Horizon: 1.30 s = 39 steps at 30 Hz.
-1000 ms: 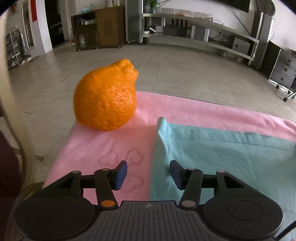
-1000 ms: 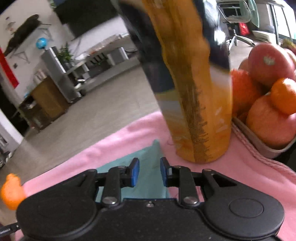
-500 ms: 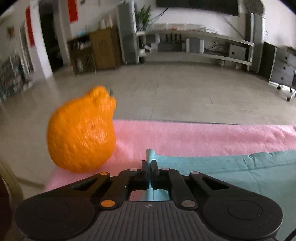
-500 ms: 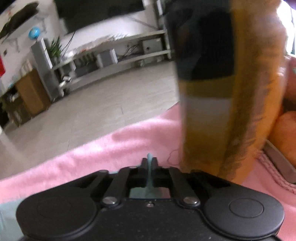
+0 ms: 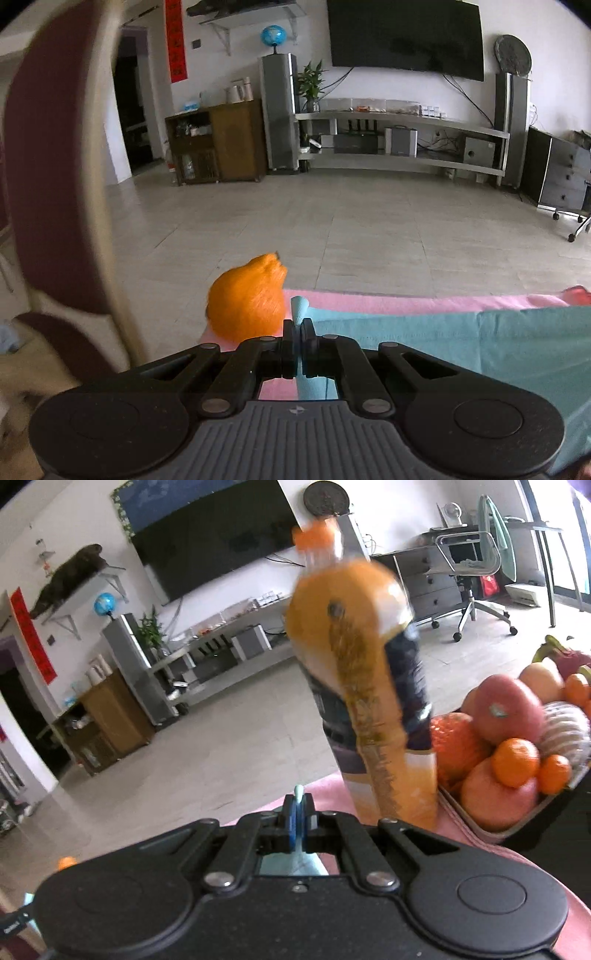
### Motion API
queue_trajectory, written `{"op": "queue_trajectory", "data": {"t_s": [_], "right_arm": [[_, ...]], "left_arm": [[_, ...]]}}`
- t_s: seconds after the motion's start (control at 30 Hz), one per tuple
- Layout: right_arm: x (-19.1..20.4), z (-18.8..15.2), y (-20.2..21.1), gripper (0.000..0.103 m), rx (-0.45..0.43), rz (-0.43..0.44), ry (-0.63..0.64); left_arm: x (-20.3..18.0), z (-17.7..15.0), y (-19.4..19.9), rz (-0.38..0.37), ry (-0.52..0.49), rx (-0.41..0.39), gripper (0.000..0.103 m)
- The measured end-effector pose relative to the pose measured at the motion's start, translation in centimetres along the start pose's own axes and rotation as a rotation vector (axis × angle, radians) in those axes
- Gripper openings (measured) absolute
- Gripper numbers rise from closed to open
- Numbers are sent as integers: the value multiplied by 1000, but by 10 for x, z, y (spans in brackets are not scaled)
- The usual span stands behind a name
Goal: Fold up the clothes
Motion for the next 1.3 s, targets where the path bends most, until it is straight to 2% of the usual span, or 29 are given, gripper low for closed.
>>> {"op": "queue_trajectory", "data": {"t_s": [0.13,0.3,0.43,0.5,0.57,0.63,0.7,0.77,0.83,1.0,1.2,1.3], "right_arm": [[-13,-19,51,2,33,40,28],[-31,-46,115,2,76,87,61],[-66,-105,155,3,134,80,80],[-80,-134,164,3,161,61,95],[-97,-160,164,7,198,32,112],[-113,-176,169,7,205,20,109],[-132,-185,180,13,185,49,71],[-142,-181,182,20,191,115,-38],[-150,-177,183,27,196,172,-134],[-149,-188,168,30,242,160,-168],[-157,-195,157,32,254,89,-187],[-156,-196,148,32,276,81,-180]], "left_arm": [[18,-30,57,-30,35,28,4],[43,-110,109,-63,39,115,4],[51,-182,122,-83,45,203,5],[52,-214,119,-59,16,273,12],[56,-239,122,-35,-5,332,15],[70,-250,136,-58,42,320,19],[83,-253,148,-79,96,285,24],[94,-249,153,-110,179,238,37],[97,-247,151,-126,226,223,42],[96,-247,140,-146,283,223,42],[79,-242,122,-127,173,218,41],[76,-239,112,-114,152,209,33]]}}
Point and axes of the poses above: each gripper's, at about its wrist camera, not at the fingertips, and y roughly against the way its jaws point, x to its left, z to its top, the point moved 6 cm from there along -y, roughly the way its jaws point, and after that the axes turned 1 degree about x, right-handed, at the moved point
